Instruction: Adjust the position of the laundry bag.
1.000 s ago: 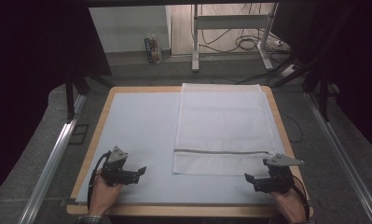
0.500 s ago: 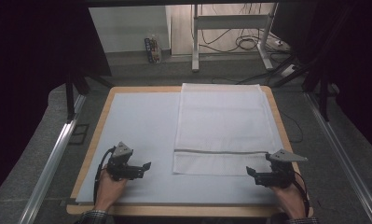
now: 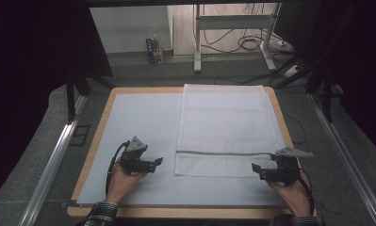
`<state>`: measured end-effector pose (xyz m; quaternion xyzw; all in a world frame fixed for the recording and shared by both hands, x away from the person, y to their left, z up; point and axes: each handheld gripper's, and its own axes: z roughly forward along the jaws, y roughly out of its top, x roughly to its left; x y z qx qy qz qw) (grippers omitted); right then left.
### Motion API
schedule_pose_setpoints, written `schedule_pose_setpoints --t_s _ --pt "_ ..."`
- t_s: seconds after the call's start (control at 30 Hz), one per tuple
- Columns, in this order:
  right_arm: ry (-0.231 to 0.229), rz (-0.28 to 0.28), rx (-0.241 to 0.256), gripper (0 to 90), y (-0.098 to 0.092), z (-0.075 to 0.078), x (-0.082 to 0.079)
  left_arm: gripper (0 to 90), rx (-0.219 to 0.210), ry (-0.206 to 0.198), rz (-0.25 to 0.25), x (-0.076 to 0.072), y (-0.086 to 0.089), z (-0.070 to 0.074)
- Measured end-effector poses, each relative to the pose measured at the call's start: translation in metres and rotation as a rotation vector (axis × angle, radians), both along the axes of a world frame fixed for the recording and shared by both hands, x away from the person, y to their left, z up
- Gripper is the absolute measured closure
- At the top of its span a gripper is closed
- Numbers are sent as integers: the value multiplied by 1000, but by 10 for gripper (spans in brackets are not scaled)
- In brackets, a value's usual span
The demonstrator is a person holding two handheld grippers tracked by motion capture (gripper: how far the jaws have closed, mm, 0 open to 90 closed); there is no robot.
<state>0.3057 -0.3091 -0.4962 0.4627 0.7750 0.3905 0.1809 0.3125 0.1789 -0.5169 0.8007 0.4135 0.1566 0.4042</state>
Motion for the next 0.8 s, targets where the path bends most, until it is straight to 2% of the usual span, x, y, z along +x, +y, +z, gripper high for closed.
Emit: schedule_pose_setpoints --t_s 0.1,0.2,0.27,0.33,0.43,0.47,0.5,0.53,0.7,0.8 --pt "5 -16 -18 159 -3 0 2 226 -1 3 -6 3 -3 1" --pt "7 -21 -55 249 -6 2 7 319 -34 8 -22 10 -9 6" --pt "8 -22 -61 269 -7 4 8 340 -35 8 -22 11 -10 6" --pt "-1 -34 -60 339 -12 8 12 379 -31 14 -30 15 -15 6" --pt "-2 -46 -74 389 -16 11 15 403 -17 14 -38 18 -20 6" --pt "3 -56 -87 436 -21 12 18 471 -16 14 -42 19 -21 7" --pt "3 -56 -87 436 -21 12 18 471 -11 10 -47 20 -23 7" --pt "18 -62 -94 489 -27 13 21 502 -8 7 -55 22 -25 9" --pt "13 -85 -117 537 -37 16 25 517 0 -5 -59 25 -29 12" --pt "13 -123 -158 583 -44 15 32 490 -1 0 -50 32 -32 10"
